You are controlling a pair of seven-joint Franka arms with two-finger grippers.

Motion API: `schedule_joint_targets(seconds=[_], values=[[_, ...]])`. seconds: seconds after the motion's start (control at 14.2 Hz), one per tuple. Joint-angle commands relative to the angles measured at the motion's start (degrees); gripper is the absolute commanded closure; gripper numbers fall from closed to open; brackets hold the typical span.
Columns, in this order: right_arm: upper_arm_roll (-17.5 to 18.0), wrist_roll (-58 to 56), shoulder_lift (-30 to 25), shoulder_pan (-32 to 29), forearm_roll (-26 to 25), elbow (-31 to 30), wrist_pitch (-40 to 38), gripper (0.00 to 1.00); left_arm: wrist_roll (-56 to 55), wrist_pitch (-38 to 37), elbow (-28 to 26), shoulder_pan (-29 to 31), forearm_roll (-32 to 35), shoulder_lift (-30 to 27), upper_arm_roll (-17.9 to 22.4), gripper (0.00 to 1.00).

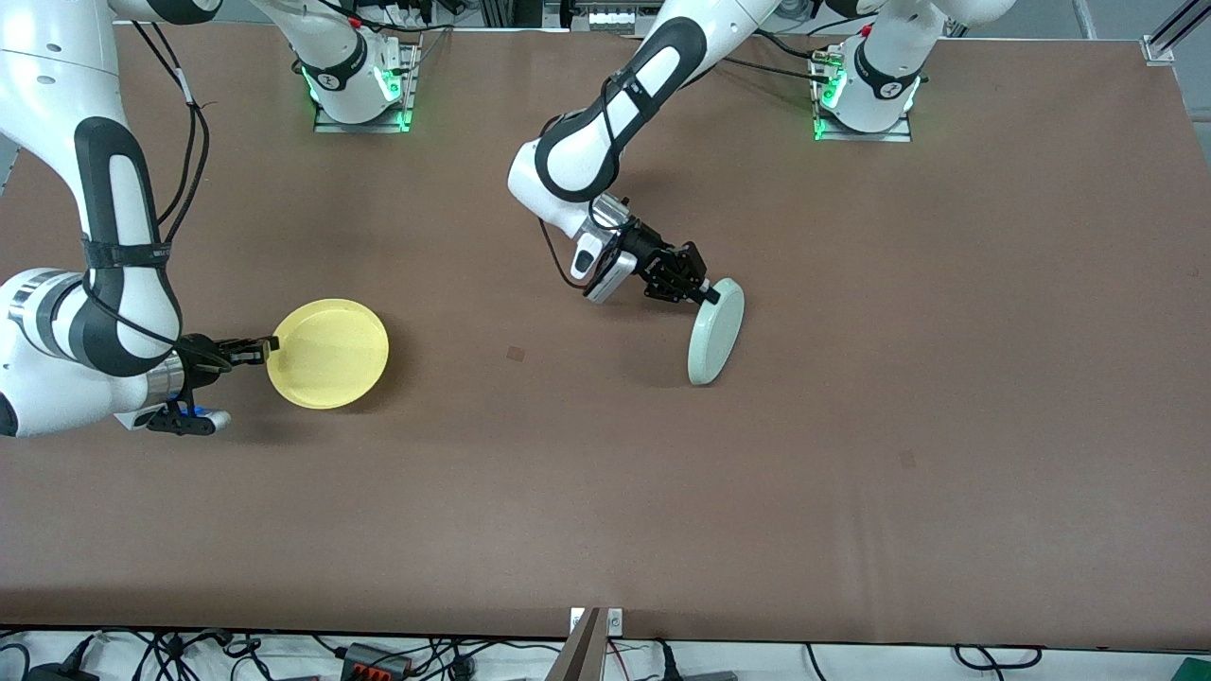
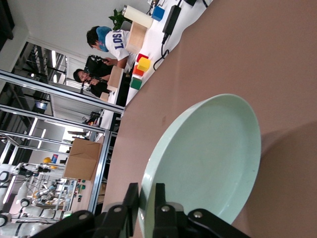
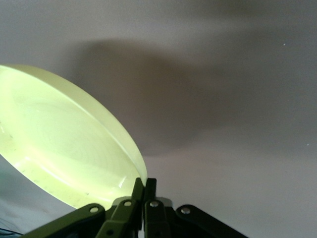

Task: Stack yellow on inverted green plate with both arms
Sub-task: 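Lift the green plate and flip it upside down with the left gripper, then lower the inverted green plate onto the table with the left gripper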

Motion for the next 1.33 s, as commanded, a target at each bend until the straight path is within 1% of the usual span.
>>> schedule_joint_targets(seconds=[0.0,0.07,0.14,0.28,0.35,0.49,0.63,0.7,0.84,0.91,1.12,1.26], values=[[0.3,-1.4,-0.1,-0.4,-0.3,-0.1,-0.5,1.0,-0.2,6.2,1.4,1.3,-4.6,1.2,0.1,0.13],[0.3,-1.4,-0.1,-0.5,-0.3,-0.1,-0.5,1.0,-0.2,8.9,2.2,2.0,-7.7,0.7,0.1,0.03],[0.3,-1.4,-0.1,-0.7,-0.3,-0.1,-0.5,1.0,-0.2,11.8,3.2,3.3,-10.8,-0.1,0.1,0.0],[0.3,-1.5,0.0,-0.8,-0.3,-0.2,-0.4,1.0,-0.1,17.6,6.6,7.1,-19.9,-1.3,0.1,0.0],[0.3,-1.5,0.0,-0.8,-0.3,-0.2,-0.4,1.0,-0.1,19.0,7.1,8.3,-23.9,-1.8,0.1,0.0],[0.3,-1.5,0.0,-0.8,-0.3,-0.2,-0.4,1.0,-0.1,22.7,7.4,9.9,-29.9,-3.5,0.1,0.0],[0.3,-1.5,0.0,-0.8,-0.3,-0.3,-0.4,1.0,0.2,26.8,7.2,13.8,-36.9,-6.8,-0.3,0.0],[0.3,-1.5,0.0,-0.8,-0.4,-0.3,-0.3,1.0,2.0,27.2,7.2,15.1,-40.3,-7.5,-0.9,0.0],[0.3,-1.5,0.0,-0.9,-0.4,-0.3,-0.3,1.0,5.7,27.3,7.2,17.3,-43.3,-8.1,-1.0,0.0],[0.3,-1.5,0.0,-0.9,-0.4,-0.3,-0.3,1.0,7.8,27.2,7.2,18.2,-43.4,-8.4,-1.0,0.0],[0.3,-1.5,-0.3,-0.7,-0.1,0.0,-0.6,1.0,19.9,26.3,6.4,23.7,-43.4,-11.2,-0.9,0.0],[0.6,-1.5,-0.5,-0.3,0.3,0.2,-0.8,1.0,28.0,22.8,6.3,27.9,-43.4,-12.8,-0.9,0.0]])
